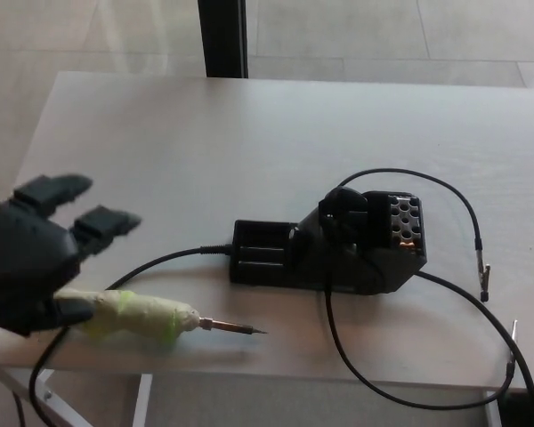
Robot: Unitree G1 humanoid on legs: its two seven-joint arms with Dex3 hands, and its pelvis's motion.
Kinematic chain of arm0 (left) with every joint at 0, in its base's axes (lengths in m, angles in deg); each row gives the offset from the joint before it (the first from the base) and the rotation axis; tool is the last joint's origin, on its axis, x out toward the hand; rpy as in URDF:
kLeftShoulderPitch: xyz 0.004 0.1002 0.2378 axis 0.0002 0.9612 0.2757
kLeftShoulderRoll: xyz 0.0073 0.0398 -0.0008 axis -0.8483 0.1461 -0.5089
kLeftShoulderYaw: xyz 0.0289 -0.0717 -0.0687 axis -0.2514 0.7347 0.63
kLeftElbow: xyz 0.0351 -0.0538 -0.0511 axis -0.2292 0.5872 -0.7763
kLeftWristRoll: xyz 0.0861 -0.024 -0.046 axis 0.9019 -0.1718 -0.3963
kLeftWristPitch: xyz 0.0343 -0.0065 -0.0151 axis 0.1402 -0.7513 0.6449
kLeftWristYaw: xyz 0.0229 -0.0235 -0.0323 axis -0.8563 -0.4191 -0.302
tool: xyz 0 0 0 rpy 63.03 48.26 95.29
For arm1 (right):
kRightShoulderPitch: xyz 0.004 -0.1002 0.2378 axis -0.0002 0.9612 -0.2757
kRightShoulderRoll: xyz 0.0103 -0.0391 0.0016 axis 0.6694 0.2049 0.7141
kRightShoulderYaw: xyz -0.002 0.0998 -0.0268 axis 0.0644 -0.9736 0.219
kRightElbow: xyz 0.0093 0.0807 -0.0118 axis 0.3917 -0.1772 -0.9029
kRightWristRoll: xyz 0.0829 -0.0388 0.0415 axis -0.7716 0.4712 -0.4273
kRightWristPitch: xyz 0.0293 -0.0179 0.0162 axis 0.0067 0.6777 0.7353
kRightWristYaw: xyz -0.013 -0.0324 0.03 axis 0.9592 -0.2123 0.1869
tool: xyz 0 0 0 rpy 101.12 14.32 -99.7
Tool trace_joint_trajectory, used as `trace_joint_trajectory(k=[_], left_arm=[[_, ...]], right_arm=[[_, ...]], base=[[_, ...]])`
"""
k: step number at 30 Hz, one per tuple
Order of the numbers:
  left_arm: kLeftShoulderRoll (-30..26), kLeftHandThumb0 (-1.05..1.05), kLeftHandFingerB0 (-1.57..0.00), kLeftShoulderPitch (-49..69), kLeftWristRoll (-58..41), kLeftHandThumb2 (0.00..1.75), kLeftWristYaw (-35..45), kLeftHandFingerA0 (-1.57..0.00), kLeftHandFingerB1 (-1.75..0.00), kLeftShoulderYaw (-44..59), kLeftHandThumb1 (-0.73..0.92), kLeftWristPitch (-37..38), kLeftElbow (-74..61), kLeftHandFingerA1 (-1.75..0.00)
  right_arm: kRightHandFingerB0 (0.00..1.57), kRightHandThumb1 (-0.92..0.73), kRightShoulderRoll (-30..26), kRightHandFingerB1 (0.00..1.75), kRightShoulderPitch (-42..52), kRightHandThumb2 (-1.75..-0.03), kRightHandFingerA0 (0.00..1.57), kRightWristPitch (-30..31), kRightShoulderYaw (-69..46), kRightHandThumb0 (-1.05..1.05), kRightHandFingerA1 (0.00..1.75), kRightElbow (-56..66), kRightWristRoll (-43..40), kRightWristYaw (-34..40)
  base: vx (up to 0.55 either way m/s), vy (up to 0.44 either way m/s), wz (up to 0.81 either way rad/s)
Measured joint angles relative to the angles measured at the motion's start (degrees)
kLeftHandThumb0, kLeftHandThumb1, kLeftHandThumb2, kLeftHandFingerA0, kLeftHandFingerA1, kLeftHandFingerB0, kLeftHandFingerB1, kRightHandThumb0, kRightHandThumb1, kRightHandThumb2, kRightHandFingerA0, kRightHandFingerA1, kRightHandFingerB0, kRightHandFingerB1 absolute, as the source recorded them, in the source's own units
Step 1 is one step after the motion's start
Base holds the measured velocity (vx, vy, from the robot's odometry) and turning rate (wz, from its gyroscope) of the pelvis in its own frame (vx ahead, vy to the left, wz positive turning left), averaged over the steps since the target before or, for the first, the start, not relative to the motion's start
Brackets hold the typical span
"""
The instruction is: Use the left hand of the robot to grab the soldering gun kept on the middle of the table and pull it out of its base and keep it on the left side of the base
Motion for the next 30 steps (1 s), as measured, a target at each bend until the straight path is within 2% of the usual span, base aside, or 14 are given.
trace_joint_trajectory(k=[2,3,4,8,9,14,16,17,18,22,23,24,27,30], left_arm=[[0.90,-0.61,-0.12,0.02,-1.25,0.63,-0.20,0.00,-0.27,3.41,0.75,-0.22,-0.87,-0.14],[1.66,-0.66,-0.02,0.08,-2.05,0.63,-0.24,0.00,-0.29,5.16,0.77,-0.32,-1.25,-0.09],[2.21,-0.77,-0.02,0.07,-2.82,0.96,-0.14,0.00,-0.18,6.31,0.61,-0.50,-1.60,-0.26],[4.50,-0.78,0.00,-0.04,-5.86,0.93,0.69,0.00,-0.15,10.48,0.57,-1.43,-2.92,-0.24],[4.98,-0.78,0.00,-0.05,-6.54,0.93,0.91,0.00,-0.15,11.47,0.58,-1.72,-3.31,-0.22],[7.17,-0.75,0.00,-0.08,-10.03,0.95,2.10,0.00,-0.26,16.09,0.58,-2.86,-5.08,-0.29],[8.14,-0.72,0.00,-0.01,-11.43,0.69,2.48,0.00,-0.34,18.07,0.70,-3.17,-5.63,-0.14],[8.69,-0.74,0.00,0.25,-12.12,0.67,2.60,0.00,-0.40,19.14,0.78,-3.34,-5.98,-0.31],[9.49,-0.85,0.00,0.82,-12.95,1.01,2.74,0.00,-0.46,20.77,0.58,-3.74,-6.47,-0.57],[13.23,-0.83,0.00,5.46,-15.71,0.94,2.87,0.00,-0.53,27.76,0.51,-5.08,-6.63,-0.66],[14.15,-0.74,0.00,7.27,-16.42,0.64,2.90,0.00,-0.39,29.47,0.73,-5.38,-5.80,-0.59],[15.35,-0.75,0.00,9.48,-17.24,0.62,2.92,0.00,-0.54,31.43,0.72,-5.86,-4.05,-0.77],[18.04,-0.68,0.00,13.75,-18.71,0.63,2.96,0.00,-0.34,35.22,0.76,-7.78,2.18,-0.56],[20.10,-0.68,0.00,15.97,-20.02,0.64,2.98,0.00,-0.35,38.15,0.75,-9.77,7.39,-0.76]], right_arm=[[0.64,-0.32,-0.09,1.19,0.31,-1.29,1.38,-0.02,-0.26,-0.99,0.94,0.03,-0.19,-0.28],[0.62,-0.24,-0.11,1.35,0.51,-1.26,1.43,-0.04,-0.38,-0.96,0.89,0.03,-0.30,-0.41],[0.65,-0.30,-0.10,1.19,0.55,-1.26,1.44,-0.03,-0.42,-0.96,1.00,0.01,-0.33,-0.42],[0.59,-0.26,-0.10,1.36,0.55,-1.22,1.44,-0.03,-0.43,-0.98,0.87,-0.02,-0.36,-0.42],[0.64,-0.30,-0.10,1.21,0.55,-1.27,1.45,-0.03,-0.43,-0.99,0.99,-0.03,-0.36,-0.41],[0.63,-0.26,-0.10,1.26,0.53,-1.24,1.40,-0.03,-0.43,-1.03,0.92,-0.03,-0.34,-0.38],[0.62,-0.31,-0.10,1.23,0.53,-1.27,1.45,-0.03,-0.43,-1.02,0.95,-0.03,-0.34,-0.37],[0.55,-0.28,-0.10,1.39,0.52,-1.21,1.45,-0.03,-0.43,-0.99,0.87,-0.03,-0.34,-0.37],[0.62,-0.27,-0.09,1.24,0.51,-1.24,1.40,-0.03,-0.42,-0.99,0.94,-0.03,-0.34,-0.37],[0.50,-0.27,-0.09,1.40,0.56,-1.24,1.44,-0.03,-0.41,-0.98,0.89,-0.08,-0.34,-0.38],[0.49,-0.28,-0.09,1.41,0.54,-1.23,1.45,-0.03,-0.41,-0.99,0.89,-0.08,-0.34,-0.39],[0.59,-0.37,-0.09,1.23,0.55,-1.31,1.39,-0.03,-0.41,-1.05,0.94,-0.08,-0.34,-0.39],[0.59,-0.35,-0.08,1.18,0.63,-1.28,1.43,-0.02,-0.41,-0.95,1.01,-0.13,-0.34,-0.35],[0.58,-0.34,-0.08,1.21,0.64,-1.29,1.46,-0.03,-0.42,-1.00,0.99,-0.12,-0.36,-0.25]], base=[[0.00,0.000,0.00],[0.00,0.000,0.00],[0.00,0.000,0.00],[0.00,0.000,0.00],[0.00,0.000,0.00],[0.00,0.000,0.00],[0.00,0.000,0.00],[0.00,0.000,0.00],[0.00,0.000,0.00],[0.00,0.000,0.00],[0.00,0.000,0.00],[0.00,0.000,0.00],[0.00,0.000,0.00],[0.00,0.000,0.00]])
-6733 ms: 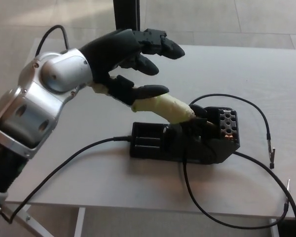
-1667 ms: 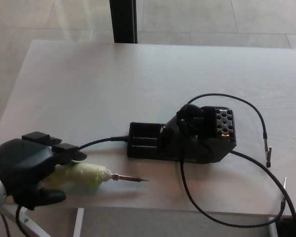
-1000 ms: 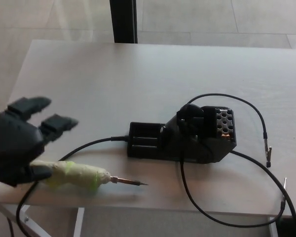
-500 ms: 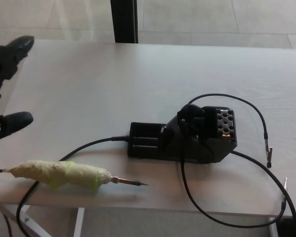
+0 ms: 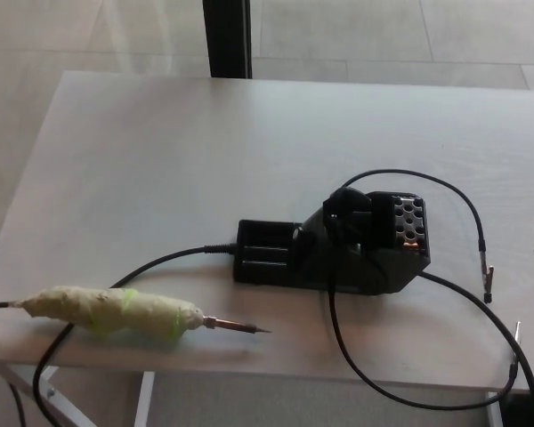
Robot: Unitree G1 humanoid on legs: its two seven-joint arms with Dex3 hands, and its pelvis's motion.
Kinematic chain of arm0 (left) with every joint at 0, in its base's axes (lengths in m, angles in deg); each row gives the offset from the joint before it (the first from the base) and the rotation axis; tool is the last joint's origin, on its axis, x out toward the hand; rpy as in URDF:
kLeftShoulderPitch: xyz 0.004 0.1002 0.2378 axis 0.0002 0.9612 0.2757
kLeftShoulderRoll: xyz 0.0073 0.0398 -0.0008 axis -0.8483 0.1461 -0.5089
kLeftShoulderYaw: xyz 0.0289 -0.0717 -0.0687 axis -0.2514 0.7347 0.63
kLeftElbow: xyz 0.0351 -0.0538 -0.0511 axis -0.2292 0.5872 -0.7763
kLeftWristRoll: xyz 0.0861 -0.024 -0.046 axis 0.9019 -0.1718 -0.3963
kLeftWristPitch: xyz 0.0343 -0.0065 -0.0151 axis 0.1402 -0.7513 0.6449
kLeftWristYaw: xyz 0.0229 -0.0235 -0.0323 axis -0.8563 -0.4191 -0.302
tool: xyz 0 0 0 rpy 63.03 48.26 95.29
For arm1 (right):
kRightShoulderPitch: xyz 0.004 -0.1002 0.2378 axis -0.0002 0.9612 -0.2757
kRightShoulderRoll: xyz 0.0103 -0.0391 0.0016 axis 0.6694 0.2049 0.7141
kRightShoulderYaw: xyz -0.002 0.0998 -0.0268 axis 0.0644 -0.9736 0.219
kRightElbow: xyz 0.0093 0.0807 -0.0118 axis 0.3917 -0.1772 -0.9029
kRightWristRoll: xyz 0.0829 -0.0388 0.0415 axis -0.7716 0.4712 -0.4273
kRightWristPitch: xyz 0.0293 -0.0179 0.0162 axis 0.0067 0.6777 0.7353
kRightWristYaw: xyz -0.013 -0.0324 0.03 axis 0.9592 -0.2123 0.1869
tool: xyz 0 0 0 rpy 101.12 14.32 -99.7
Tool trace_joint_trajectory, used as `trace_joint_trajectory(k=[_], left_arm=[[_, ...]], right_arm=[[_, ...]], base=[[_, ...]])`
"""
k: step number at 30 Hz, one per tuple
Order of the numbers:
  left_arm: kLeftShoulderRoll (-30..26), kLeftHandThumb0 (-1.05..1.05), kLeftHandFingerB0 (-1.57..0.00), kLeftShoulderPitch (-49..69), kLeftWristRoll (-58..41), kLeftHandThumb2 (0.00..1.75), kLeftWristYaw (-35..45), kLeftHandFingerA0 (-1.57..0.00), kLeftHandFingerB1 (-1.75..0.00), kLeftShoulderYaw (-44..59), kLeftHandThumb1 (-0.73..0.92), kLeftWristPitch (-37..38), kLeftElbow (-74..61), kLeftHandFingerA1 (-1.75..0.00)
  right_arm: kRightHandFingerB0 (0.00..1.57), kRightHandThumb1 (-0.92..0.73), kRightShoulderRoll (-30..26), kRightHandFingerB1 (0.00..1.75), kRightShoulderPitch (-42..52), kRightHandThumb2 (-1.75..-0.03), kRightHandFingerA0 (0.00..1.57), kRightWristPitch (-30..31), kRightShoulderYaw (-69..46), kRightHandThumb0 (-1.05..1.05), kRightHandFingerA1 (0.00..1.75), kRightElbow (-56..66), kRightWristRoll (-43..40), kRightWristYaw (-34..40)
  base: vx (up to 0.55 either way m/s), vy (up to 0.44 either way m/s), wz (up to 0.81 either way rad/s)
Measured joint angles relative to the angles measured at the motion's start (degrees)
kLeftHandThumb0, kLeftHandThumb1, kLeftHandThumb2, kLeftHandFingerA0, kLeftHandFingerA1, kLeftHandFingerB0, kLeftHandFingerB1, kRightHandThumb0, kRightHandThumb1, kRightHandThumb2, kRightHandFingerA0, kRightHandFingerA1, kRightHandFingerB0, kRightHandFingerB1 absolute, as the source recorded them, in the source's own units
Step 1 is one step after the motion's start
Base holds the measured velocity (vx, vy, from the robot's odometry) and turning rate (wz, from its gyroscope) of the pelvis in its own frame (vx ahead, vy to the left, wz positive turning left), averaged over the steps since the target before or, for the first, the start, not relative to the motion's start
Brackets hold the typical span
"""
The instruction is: Use the left hand of the robot to grab the soldering gun kept on the middle of the table and pull it out of its base and keep it on the left side of the base
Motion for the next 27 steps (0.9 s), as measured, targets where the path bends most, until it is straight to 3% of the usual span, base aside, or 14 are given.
trace_joint_trajectory(k=[3,4,5,8,9,10,12,13,14,16,22,24,25,27], left_arm=[[1.03,-0.65,0.00,1.49,-1.01,0.61,0.25,-0.01,-0.61,1.43,0.70,-1.78,6.08,-1.02],[1.31,-0.58,0.00,1.95,-1.40,0.94,0.53,-0.20,-0.61,1.66,0.44,-2.33,8.59,-0.72],[1.46,-0.58,-0.33,2.17,-1.72,0.59,0.76,-0.42,-0.68,1.85,0.65,-2.52,10.28,-0.82],[2.05,-0.59,-0.50,2.93,-3.31,0.58,1.83,-0.62,-0.69,3.32,0.64,-3.79,16.81,-0.81],[2.14,-0.66,-0.53,3.04,-3.88,0.92,2.07,-0.70,-0.73,3.79,0.48,-4.32,19.06,-0.84],[2.20,-0.58,-0.49,3.10,-4.29,0.60,2.32,-0.60,-0.69,4.13,0.65,-4.82,20.92,-0.82],[2.31,-0.64,-0.51,3.18,-5.45,0.96,2.96,-0.70,-0.73,4.88,0.50,-5.96,25.14,-0.84],[2.34,-0.64,-0.51,3.22,-6.15,0.96,3.37,-0.70,-0.73,5.21,0.50,-6.56,27.58,-0.84],[2.35,-0.64,-0.57,3.27,-6.56,0.61,3.66,-0.71,-0.69,5.36,0.69,-6.89,28.98,-0.81],[2.39,-0.62,-0.63,3.41,-8.22,0.59,4.80,-0.76,-0.64,5.71,0.68,-8.06,33.97,-0.75],[2.30,-0.62,-0.68,3.15,-12.67,0.60,8.12,-0.83,-0.66,5.84,0.68,-9.39,43.38,-0.74],[2.18,-0.62,-0.71,3.18,-14.04,0.60,8.85,-0.86,-0.66,5.93,0.67,-9.81,44.31,-0.73],[2.09,-0.62,-0.69,3.23,-14.88,0.97,9.21,-0.83,-0.75,6.00,0.51,-10.10,44.48,-0.80],[1.67,-0.63,-0.71,3.24,-16.46,0.96,9.87,-0.83,-0.75,5.88,0.50,-10.55,44.99,-0.80]], right_arm=[[0.59,-0.31,0.00,1.25,0.09,-1.29,1.43,0.00,0.00,-1.02,0.99,0.00,-0.01,0.00],[0.58,-0.34,0.00,1.25,0.11,-1.30,1.39,0.00,0.00,-1.05,0.95,0.00,0.00,-0.01],[0.58,-0.33,0.01,1.24,0.14,-1.29,1.39,0.00,0.00,-1.04,0.95,0.00,0.00,-0.02],[0.57,-0.36,0.03,1.23,0.35,-1.30,1.37,-0.01,0.00,-1.05,0.94,0.00,-0.01,-0.04],[0.57,-0.36,0.03,1.23,0.42,-1.30,1.37,-0.01,0.00,-1.05,0.94,0.00,-0.01,-0.04],[0.55,-0.27,0.04,1.26,0.49,-1.24,1.40,-0.01,0.00,-1.03,0.93,0.00,-0.01,-0.04],[0.57,-0.34,0.05,1.23,0.67,-1.31,1.37,-0.01,0.00,-1.05,0.94,0.01,-0.02,-0.05],[0.57,-0.34,0.05,1.23,0.76,-1.31,1.37,-0.02,0.00,-1.05,0.94,0.01,-0.03,-0.05],[0.57,-0.35,0.06,1.22,0.83,-1.31,1.36,-0.03,-0.01,-1.05,0.94,0.02,-0.04,-0.06],[0.57,-0.32,0.08,1.23,1.09,-1.30,1.53,-0.07,-0.05,-1.03,1.04,0.02,-0.09,-0.06],[0.55,-0.35,0.24,1.21,1.54,-1.31,1.38,-0.24,-0.17,-1.05,0.94,0.03,-0.18,-0.11],[0.55,-0.36,0.35,1.22,1.73,-1.32,1.36,-0.39,-0.17,-1.05,0.94,0.06,-0.19,-0.14],[0.55,-0.36,0.41,1.21,1.86,-1.31,1.35,-0.45,-0.17,-1.05,0.94,0.07,-0.21,-0.16],[0.56,-0.36,0.51,1.21,1.96,-1.31,1.35,-0.60,-0.29,-1.05,0.94,0.08,-0.26,-0.24]], base=[[0.00,0.000,0.00],[0.00,0.000,0.00],[0.00,0.000,0.00],[0.00,0.000,0.00],[0.00,0.000,0.00],[0.00,0.000,0.00],[0.00,0.000,0.00],[0.00,0.000,0.00],[0.00,0.000,0.00],[0.00,0.000,0.00],[0.00,0.000,0.00],[0.00,0.000,0.00],[0.00,0.000,0.00],[0.00,0.000,0.00]])
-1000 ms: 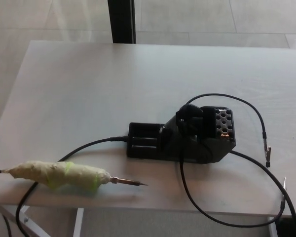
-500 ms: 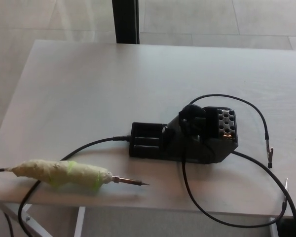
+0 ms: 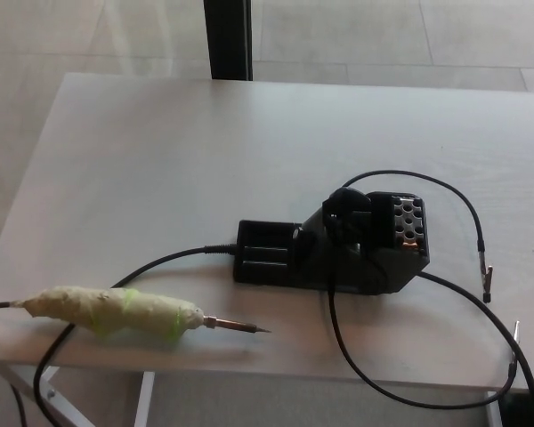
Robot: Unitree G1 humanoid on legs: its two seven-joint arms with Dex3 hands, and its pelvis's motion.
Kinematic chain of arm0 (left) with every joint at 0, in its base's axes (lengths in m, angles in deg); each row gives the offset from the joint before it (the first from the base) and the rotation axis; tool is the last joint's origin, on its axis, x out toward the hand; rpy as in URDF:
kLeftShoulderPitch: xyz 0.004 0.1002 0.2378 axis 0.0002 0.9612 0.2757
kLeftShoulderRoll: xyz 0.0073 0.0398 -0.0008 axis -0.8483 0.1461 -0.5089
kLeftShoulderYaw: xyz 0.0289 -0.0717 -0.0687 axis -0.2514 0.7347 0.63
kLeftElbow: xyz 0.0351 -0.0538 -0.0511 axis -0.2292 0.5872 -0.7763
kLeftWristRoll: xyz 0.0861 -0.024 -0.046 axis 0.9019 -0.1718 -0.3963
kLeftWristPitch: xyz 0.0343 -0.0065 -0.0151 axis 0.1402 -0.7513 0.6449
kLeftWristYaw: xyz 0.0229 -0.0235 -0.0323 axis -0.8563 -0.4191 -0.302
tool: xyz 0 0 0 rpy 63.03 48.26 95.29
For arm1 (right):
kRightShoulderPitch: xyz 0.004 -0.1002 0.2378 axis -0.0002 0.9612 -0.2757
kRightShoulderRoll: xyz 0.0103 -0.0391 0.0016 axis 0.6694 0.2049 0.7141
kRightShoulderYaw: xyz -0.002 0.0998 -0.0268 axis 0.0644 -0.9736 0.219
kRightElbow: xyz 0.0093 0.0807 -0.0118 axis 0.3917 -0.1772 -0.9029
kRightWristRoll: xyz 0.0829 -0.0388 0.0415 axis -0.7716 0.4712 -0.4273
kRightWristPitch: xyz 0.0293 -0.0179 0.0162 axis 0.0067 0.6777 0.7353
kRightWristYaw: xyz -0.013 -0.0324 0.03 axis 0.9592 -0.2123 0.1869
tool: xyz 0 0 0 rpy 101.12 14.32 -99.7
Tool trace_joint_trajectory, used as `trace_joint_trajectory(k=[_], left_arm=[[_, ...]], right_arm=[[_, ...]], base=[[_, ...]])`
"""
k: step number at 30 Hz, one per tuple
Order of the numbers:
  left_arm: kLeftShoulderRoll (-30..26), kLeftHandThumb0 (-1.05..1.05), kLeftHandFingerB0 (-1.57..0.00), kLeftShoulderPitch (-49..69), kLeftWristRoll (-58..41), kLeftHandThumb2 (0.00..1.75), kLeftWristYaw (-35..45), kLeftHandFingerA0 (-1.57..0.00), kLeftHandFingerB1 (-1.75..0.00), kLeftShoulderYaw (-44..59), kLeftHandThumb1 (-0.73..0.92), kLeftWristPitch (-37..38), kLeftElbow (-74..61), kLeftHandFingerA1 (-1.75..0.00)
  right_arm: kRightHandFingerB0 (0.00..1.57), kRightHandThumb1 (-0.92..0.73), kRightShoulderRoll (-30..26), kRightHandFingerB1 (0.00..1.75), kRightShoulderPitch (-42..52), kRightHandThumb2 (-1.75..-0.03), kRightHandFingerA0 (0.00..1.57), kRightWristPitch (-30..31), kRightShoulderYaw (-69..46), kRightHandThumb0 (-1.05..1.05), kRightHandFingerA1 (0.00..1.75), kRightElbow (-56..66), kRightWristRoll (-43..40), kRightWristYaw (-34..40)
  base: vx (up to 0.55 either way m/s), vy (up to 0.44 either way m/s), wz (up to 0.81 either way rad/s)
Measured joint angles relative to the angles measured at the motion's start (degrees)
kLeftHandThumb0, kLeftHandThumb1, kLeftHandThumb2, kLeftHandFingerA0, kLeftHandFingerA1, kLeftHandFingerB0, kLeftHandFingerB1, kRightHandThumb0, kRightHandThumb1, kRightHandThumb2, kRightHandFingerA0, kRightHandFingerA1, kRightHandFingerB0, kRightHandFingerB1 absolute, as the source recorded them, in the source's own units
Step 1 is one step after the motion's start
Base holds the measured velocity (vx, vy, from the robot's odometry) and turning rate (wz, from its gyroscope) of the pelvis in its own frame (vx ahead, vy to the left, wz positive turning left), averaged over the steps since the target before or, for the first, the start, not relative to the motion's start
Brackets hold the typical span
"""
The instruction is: Use the left hand of the robot to grab the soldering gun kept on the middle of the table and pull it out of its base and keep it on the left side of the base
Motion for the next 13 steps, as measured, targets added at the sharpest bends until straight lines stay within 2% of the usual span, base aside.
trace_joint_trajectory(k=[3,4,6,7,8,9,10,11,12,13], left_arm=[[-0.44,-0.63,-0.67,-0.04,-1.89,0.96,0.75,-0.83,-0.74,-0.62,0.50,-0.45,0.24,-0.80],[-0.55,-0.58,-0.62,-0.13,-2.57,0.60,0.94,-0.84,-0.63,-0.79,0.68,-0.72,0.31,-0.72],[-0.99,-0.62,-0.58,-0.75,-3.50,0.61,1.06,-0.83,-0.61,-1.07,0.71,-0.98,1.57,-0.70],[-1.48,-0.65,-0.55,-1.45,-3.93,0.61,1.06,-0.79,-0.63,-1.30,0.72,-0.97,3.26,-0.72],[-1.76,-0.65,-0.53,-1.80,-4.32,0.62,1.06,-0.74,-0.66,-1.45,0.73,-0.97,4.24,-0.75],[-1.93,-0.65,-0.53,-2.13,-5.00,0.62,1.06,-0.74,-0.66,-1.31,0.73,-0.97,5.16,-0.75],[-1.98,-0.67,-0.53,-2.32,-5.65,0.62,1.10,-0.75,-0.64,-1.09,0.73,-0.97,5.68,-0.73],[-2.00,-0.66,-0.54,-2.40,-6.30,0.62,1.14,-0.77,-0.64,-1.06,0.73,-0.97,5.89,-0.72],[-2.09,-0.65,-0.62,-2.64,-6.89,0.61,1.14,-0.86,-0.64,-1.06,0.71,-0.96,6.39,-0.69],[-2.11,-0.65,-0.62,-2.66,-7.17,0.61,1.14,-0.86,-0.64,-1.06,0.71,-0.97,6.44,-0.69]], right_arm=[[0.56,-0.37,0.01,1.21,0.07,-1.31,1.36,-0.23,-0.11,-1.05,0.93,0.00,-0.04,-0.06],[0.56,-0.36,0.02,1.23,0.07,-1.31,1.37,-0.33,-0.09,-1.05,0.93,0.00,-0.04,-0.06],[0.56,-0.36,0.05,1.23,0.06,-1.31,1.35,-0.48,-0.10,-1.05,0.93,-0.01,-0.04,-0.07],[0.54,-0.35,0.08,1.21,0.03,-1.31,1.28,-0.54,-0.10,-1.05,1.01,0.00,-0.04,-0.07],[0.52,-0.26,0.11,1.24,0.03,-1.25,1.18,-0.59,-0.10,-1.01,1.09,0.00,-0.04,-0.07],[0.52,-0.26,0.16,1.24,0.04,-1.25,1.18,-0.62,-0.10,-1.01,1.09,0.00,-0.05,-0.07],[0.50,-0.26,0.22,1.26,0.04,-1.25,1.02,-0.62,-0.14,-1.02,1.23,0.00,-0.05,-0.08],[0.48,-0.27,0.29,1.23,0.03,-1.26,0.88,-0.62,-0.18,-1.02,1.27,0.00,-0.07,-0.11],[0.33,-0.34,0.32,1.13,0.00,-1.31,0.93,-0.62,-0.19,-1.05,1.34,0.00,-0.07,-0.14],[0.33,-0.34,0.33,1.13,-0.02,-1.31,0.93,-0.62,-0.17,-1.05,1.34,0.00,-0.06,-0.16]], base=[[0.00,0.000,0.00],[0.00,0.000,0.00],[0.00,0.000,0.00],[0.00,0.000,0.00],[0.00,0.000,0.00],[0.00,0.000,0.00],[0.00,0.000,0.00],[0.00,0.000,0.00],[0.00,0.000,0.00],[0.00,0.000,0.00]])
